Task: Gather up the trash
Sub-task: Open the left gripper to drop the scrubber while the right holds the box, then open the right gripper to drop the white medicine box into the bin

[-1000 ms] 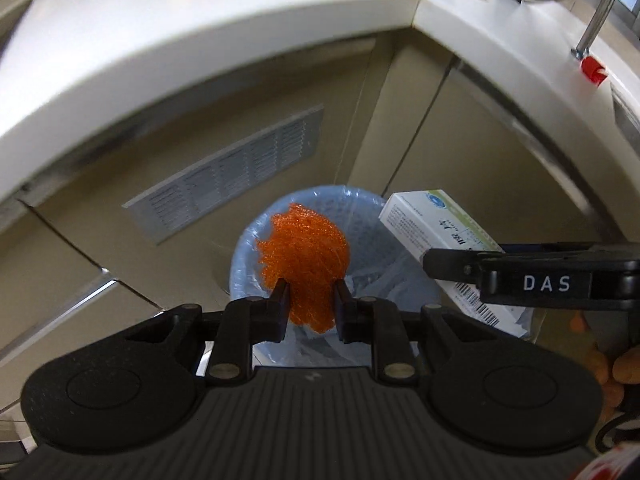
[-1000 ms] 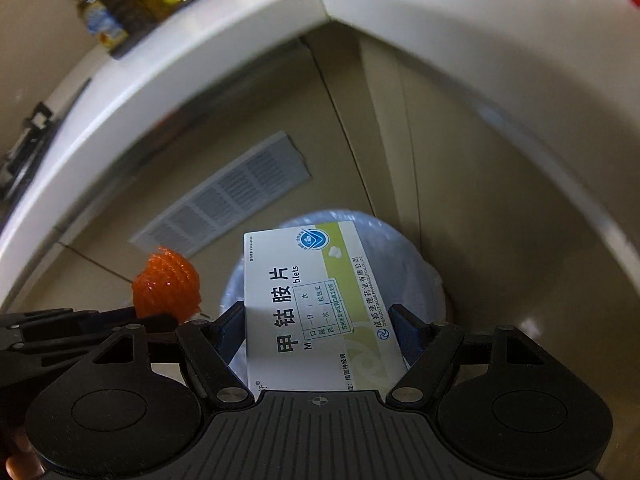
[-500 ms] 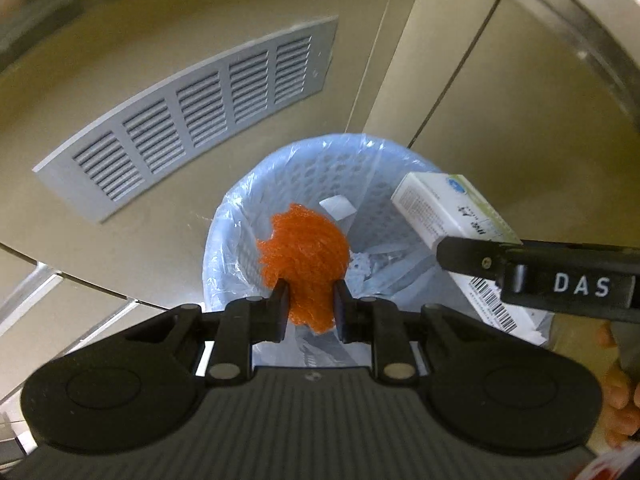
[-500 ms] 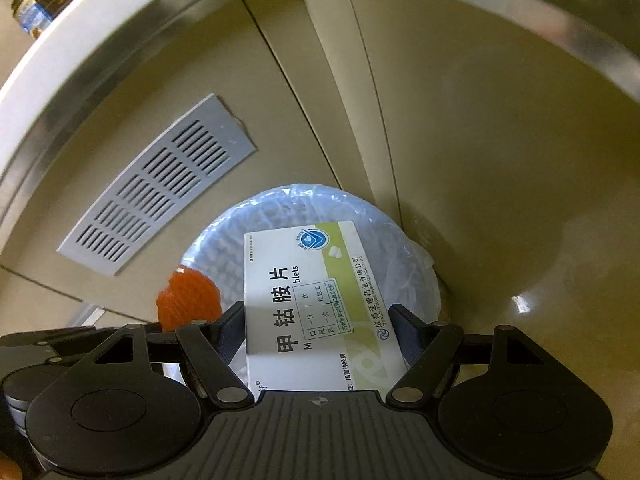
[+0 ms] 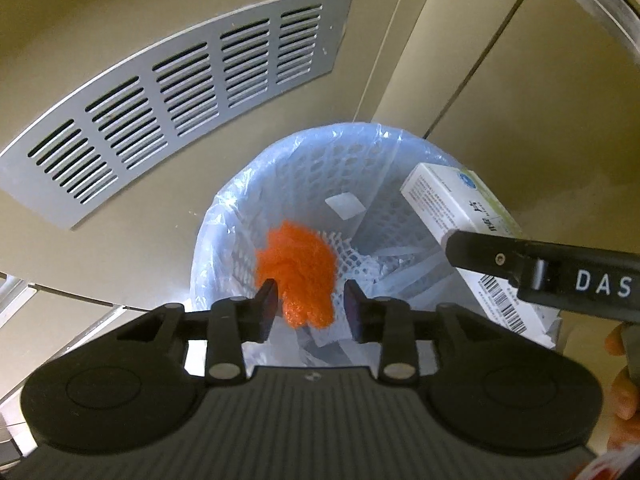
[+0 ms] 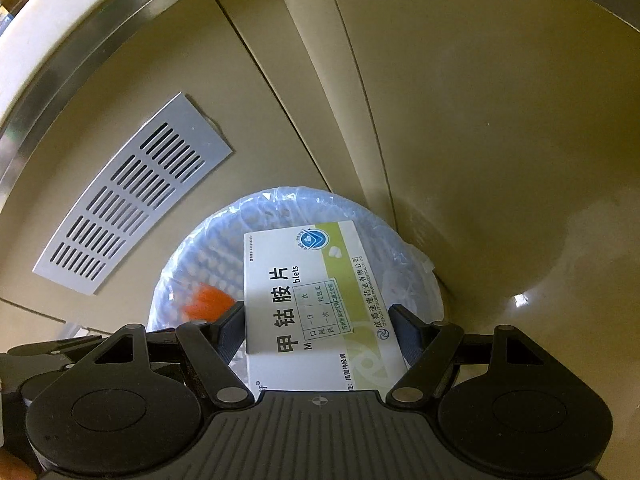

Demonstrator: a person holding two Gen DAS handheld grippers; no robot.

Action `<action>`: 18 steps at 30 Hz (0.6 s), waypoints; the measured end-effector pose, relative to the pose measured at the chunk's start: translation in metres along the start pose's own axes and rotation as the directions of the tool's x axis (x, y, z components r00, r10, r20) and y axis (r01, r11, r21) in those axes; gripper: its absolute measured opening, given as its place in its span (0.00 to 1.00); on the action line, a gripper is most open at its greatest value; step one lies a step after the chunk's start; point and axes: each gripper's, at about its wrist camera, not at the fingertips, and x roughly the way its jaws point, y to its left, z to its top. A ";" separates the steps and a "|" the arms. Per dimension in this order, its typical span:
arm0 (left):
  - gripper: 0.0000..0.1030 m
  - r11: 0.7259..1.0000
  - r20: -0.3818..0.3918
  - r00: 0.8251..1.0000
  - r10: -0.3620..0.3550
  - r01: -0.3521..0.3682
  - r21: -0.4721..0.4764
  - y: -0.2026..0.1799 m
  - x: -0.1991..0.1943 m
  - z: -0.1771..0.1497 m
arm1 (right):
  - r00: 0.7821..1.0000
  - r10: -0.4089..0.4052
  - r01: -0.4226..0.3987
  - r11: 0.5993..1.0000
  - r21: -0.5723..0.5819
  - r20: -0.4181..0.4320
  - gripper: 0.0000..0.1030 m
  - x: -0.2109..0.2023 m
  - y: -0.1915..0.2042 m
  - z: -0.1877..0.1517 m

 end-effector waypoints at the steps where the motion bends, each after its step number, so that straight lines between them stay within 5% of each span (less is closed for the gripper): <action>1: 0.32 1.000 0.000 1.000 -0.005 0.005 0.002 0.001 -0.001 0.000 | 1.000 0.000 0.000 1.000 0.001 0.001 0.73 -0.001 0.000 0.001; 18: 0.32 1.000 0.028 0.999 -0.019 0.019 -0.003 0.014 -0.019 0.002 | 1.000 0.015 -0.016 0.999 0.030 0.005 0.75 0.007 0.004 0.006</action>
